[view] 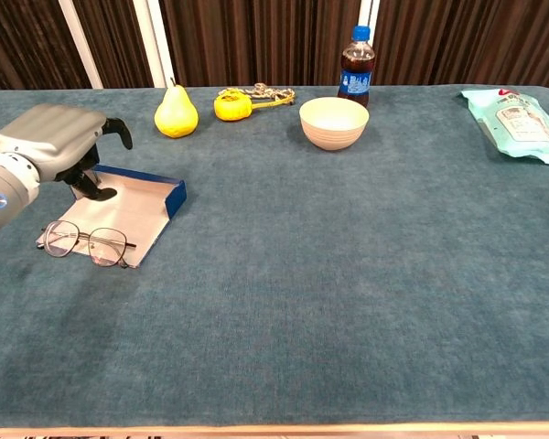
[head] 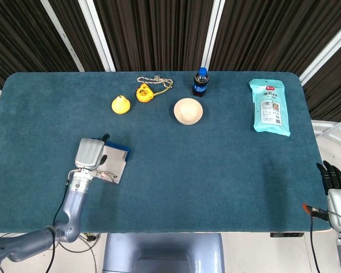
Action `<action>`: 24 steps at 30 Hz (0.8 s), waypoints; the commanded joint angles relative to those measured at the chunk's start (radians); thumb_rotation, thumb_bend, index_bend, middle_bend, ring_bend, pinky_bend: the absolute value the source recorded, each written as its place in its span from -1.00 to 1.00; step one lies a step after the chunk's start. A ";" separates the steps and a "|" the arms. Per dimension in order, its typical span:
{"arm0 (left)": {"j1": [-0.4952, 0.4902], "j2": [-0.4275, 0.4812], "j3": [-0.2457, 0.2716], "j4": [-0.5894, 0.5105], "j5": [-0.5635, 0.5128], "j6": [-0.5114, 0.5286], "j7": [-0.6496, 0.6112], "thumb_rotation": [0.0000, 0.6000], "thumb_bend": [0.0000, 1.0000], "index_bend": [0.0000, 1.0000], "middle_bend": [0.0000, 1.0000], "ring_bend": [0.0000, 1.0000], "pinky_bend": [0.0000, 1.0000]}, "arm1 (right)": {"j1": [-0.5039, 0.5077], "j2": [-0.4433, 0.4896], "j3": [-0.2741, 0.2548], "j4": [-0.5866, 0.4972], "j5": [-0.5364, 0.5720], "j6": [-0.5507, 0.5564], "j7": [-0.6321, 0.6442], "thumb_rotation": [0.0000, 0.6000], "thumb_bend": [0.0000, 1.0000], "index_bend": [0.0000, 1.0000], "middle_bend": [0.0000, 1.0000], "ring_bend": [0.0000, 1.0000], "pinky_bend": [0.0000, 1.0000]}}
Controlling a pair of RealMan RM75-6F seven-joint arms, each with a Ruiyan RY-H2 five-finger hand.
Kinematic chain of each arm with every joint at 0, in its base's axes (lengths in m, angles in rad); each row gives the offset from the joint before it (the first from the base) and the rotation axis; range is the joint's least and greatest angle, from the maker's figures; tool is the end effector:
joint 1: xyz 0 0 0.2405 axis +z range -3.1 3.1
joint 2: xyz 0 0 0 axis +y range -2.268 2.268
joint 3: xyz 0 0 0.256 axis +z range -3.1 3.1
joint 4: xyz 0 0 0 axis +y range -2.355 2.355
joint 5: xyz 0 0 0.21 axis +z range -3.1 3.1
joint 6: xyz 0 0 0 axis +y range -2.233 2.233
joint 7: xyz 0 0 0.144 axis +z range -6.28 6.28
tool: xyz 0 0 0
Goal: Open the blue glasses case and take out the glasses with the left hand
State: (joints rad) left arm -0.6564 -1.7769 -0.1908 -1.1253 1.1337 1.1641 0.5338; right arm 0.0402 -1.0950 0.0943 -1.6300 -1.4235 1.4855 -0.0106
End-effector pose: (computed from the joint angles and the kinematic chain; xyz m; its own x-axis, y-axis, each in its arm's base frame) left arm -0.1992 0.3538 -0.0319 0.6251 0.0297 0.7800 0.7711 -0.1782 -0.6112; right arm -0.3234 -0.1754 0.1758 0.4023 0.0244 0.9152 -0.9115 0.1041 0.3979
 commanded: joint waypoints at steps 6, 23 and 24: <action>0.073 0.226 0.070 -0.315 -0.041 -0.048 0.068 1.00 -0.55 -0.15 1.00 0.87 1.00 | 0.001 -0.007 0.000 0.016 -0.009 0.008 -0.009 1.00 -0.68 -1.00 -1.00 -1.00 -0.58; 0.091 0.293 0.139 -0.421 -0.059 -0.096 0.089 1.00 -0.36 0.01 1.00 0.88 1.00 | 0.000 -0.006 0.001 0.012 -0.005 0.006 -0.008 1.00 -0.68 -1.00 -1.00 -1.00 -0.58; 0.090 0.289 0.137 -0.418 -0.060 -0.097 0.089 1.00 -0.36 0.01 1.00 0.88 1.00 | 0.000 -0.005 0.001 0.012 -0.005 0.006 -0.008 1.00 -0.68 -1.00 -1.00 -1.00 -0.58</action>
State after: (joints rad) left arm -0.5656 -1.4864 -0.0528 -1.5443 1.0748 1.0682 0.6223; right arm 0.0403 -1.1003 0.0950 -1.6184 -1.4288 1.4917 -0.0183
